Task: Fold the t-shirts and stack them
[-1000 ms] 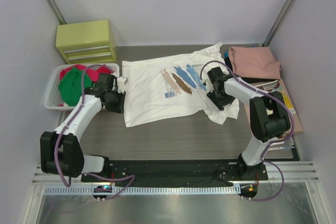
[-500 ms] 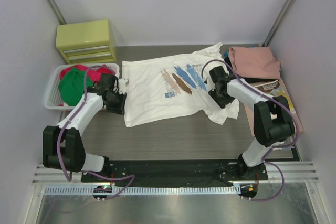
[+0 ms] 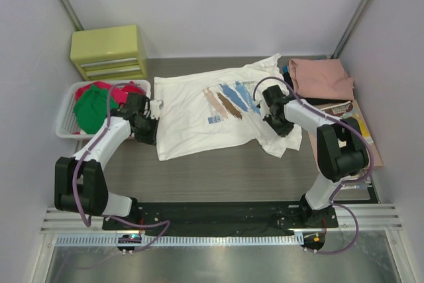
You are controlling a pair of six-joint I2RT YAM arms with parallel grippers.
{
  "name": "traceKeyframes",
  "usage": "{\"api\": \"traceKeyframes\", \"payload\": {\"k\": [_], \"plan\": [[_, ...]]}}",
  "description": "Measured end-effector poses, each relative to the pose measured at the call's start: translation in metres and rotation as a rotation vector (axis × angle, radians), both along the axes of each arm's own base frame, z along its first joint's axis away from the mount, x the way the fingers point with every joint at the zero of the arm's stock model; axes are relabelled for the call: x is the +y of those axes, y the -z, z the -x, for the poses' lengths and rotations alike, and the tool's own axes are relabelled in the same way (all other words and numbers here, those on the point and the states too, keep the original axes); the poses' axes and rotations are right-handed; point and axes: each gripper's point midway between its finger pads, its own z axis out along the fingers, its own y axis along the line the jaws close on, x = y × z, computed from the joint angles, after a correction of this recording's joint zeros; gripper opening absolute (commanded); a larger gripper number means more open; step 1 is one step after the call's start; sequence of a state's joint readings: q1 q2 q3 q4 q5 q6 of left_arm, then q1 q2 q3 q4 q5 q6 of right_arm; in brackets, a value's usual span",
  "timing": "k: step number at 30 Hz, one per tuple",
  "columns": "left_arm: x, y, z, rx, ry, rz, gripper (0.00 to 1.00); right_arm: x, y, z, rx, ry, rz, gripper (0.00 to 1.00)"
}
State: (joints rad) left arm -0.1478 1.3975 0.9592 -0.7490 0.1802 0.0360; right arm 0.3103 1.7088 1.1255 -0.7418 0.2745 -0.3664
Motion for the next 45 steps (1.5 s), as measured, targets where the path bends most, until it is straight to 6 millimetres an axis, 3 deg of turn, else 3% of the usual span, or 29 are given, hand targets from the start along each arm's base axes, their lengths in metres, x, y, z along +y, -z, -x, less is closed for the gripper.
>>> {"api": "traceKeyframes", "payload": {"k": [1,5,10,11,13,14,16,21,26,33,38,45], "plan": [[0.0,0.0,0.0,0.0,0.0,-0.001,0.0,0.0,0.001,0.0,0.003,0.002,0.0,0.01],[0.001,0.0,0.0,-0.002,0.002,-0.006,0.0,-0.003,-0.008,0.009,-0.022,0.017,-0.006,0.01],[0.003,-0.005,-0.002,-0.025,0.001,-0.013,0.0,-0.012,-0.057,0.043,-0.13,0.032,-0.059,0.02],[0.003,-0.005,-0.002,-0.027,0.001,-0.013,0.0,-0.013,-0.067,0.049,-0.159,0.036,-0.074,0.19],[0.002,-0.005,-0.002,-0.027,0.001,-0.012,0.0,-0.015,-0.079,0.062,-0.19,0.046,-0.099,0.37],[0.002,-0.004,-0.003,-0.027,0.001,-0.012,0.0,-0.016,-0.081,0.069,-0.188,0.05,-0.104,0.54],[0.002,-0.003,-0.003,-0.02,0.002,-0.01,0.0,-0.018,-0.076,0.081,-0.15,0.051,-0.102,0.72],[0.001,0.003,-0.002,0.003,0.004,-0.008,0.02,-0.019,-0.062,0.092,-0.059,0.054,-0.09,0.78],[0.001,0.003,-0.002,0.001,0.006,-0.008,0.02,-0.011,-0.05,0.079,0.021,0.058,-0.108,0.74],[0.003,0.001,-0.003,-0.014,0.019,-0.02,0.01,0.008,-0.038,0.024,0.073,0.096,-0.208,0.72],[0.006,-0.001,-0.004,-0.024,0.019,-0.035,0.01,-0.007,-0.022,-0.008,0.078,0.173,-0.244,0.71],[0.007,-0.001,-0.005,-0.03,0.032,-0.043,0.01,-0.025,0.0,-0.017,0.115,0.245,-0.265,0.69]]}}
